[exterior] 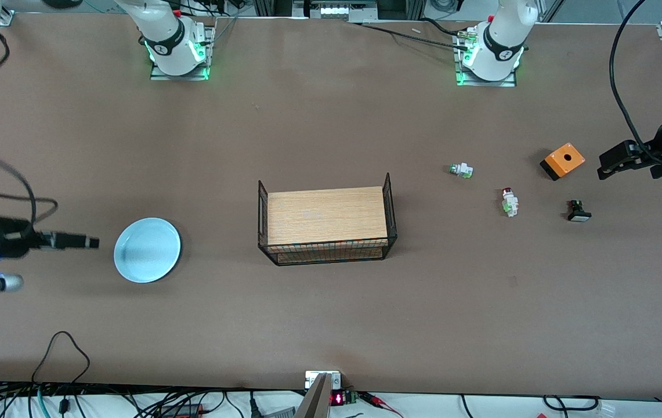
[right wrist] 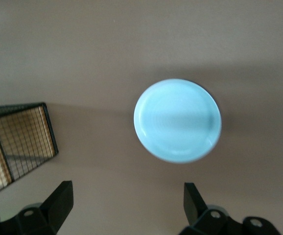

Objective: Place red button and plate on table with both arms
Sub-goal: 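Open the right gripper to release the plate on the table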

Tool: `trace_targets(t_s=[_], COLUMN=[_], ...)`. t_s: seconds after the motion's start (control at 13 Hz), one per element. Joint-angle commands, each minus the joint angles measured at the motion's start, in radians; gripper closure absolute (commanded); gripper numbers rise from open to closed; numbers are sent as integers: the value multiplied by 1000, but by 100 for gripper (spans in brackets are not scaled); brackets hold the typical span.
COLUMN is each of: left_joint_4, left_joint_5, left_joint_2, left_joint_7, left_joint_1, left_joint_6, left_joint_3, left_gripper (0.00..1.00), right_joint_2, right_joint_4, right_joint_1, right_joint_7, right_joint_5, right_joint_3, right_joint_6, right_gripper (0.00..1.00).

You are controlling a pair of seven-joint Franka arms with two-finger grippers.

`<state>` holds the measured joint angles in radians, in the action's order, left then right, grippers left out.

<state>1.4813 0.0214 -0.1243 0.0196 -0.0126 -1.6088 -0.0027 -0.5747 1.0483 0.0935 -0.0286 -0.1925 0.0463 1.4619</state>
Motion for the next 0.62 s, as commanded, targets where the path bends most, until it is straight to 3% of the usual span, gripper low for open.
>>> trace_targets(t_s=[0.0, 0.54], left_joint_4=[-1, 1], left_joint_5=[-12, -15], left_joint_2=[14, 20], left_joint_7=[0, -1], left_joint_1=[6, -3], left_joint_6=[-3, -2], left_joint_3=[4, 6], left_gripper=[0, 0], right_joint_2=[195, 285], right_joint_4=[47, 47], right_joint_1=[-76, -89], right_joint_7=[36, 32], right_joint_5=[134, 177], right_joint_3=[-3, -13], right_joint_6=[-145, -172], right_gripper=[0, 0])
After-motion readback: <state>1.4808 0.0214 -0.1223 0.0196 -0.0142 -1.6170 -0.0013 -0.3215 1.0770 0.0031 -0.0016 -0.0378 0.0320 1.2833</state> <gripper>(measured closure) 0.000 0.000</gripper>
